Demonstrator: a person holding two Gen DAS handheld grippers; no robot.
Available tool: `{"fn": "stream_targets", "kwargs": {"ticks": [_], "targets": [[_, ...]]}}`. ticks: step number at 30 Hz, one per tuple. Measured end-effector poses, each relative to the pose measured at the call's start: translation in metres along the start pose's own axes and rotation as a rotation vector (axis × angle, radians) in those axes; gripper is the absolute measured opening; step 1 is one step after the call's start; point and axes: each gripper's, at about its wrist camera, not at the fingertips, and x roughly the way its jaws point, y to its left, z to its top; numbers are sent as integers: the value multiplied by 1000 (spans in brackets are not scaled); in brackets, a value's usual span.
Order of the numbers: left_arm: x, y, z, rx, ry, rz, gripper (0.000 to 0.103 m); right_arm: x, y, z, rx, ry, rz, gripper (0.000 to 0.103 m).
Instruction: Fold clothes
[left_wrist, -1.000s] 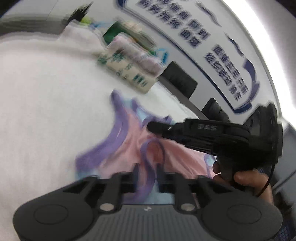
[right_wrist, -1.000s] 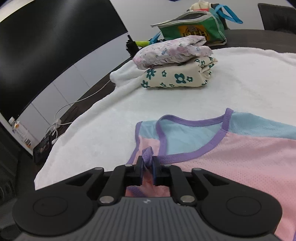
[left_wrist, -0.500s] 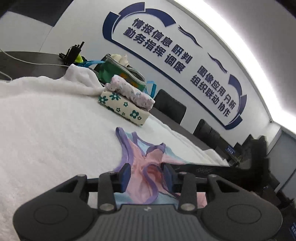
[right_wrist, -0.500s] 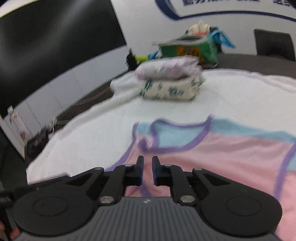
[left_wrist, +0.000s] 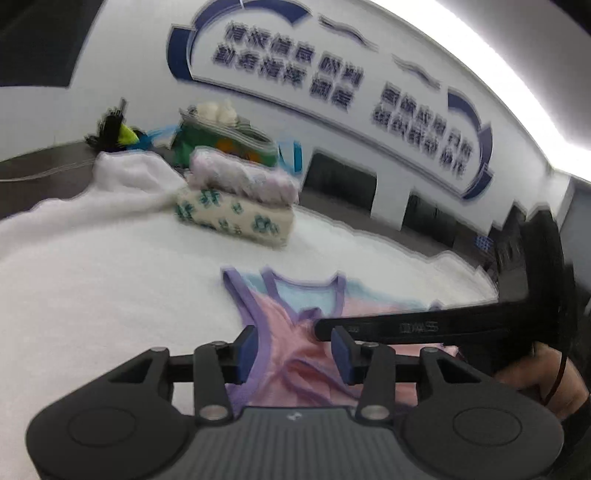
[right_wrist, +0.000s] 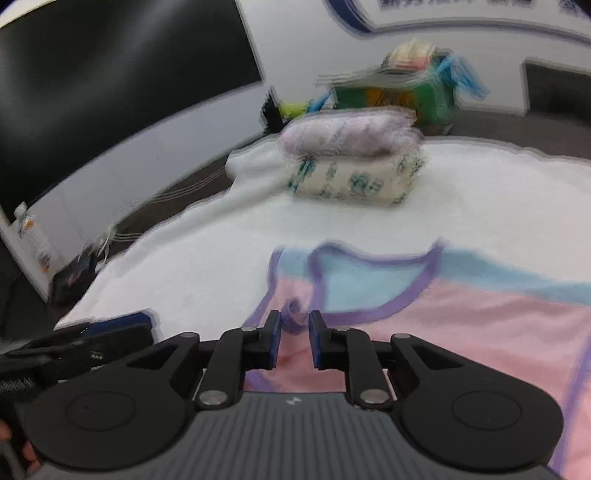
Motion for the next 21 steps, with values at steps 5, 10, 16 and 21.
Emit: {"fn": "stream_targets", "kwargs": {"ticks": [5, 10, 16, 21], "targets": [[30, -8, -5, 10, 107, 19, 4, 27, 4, 6, -22, 53, 14, 12], [26, -2, -16, 15, 116, 24, 6, 38, 6, 12, -36, 56, 9, 13], [10, 4, -5, 17, 79, -8, 12, 2, 7, 16, -54, -75, -38, 20], [31, -3, 25, 77, 137, -66, 32, -64, -5, -7, -16, -177, -125, 22]]}}
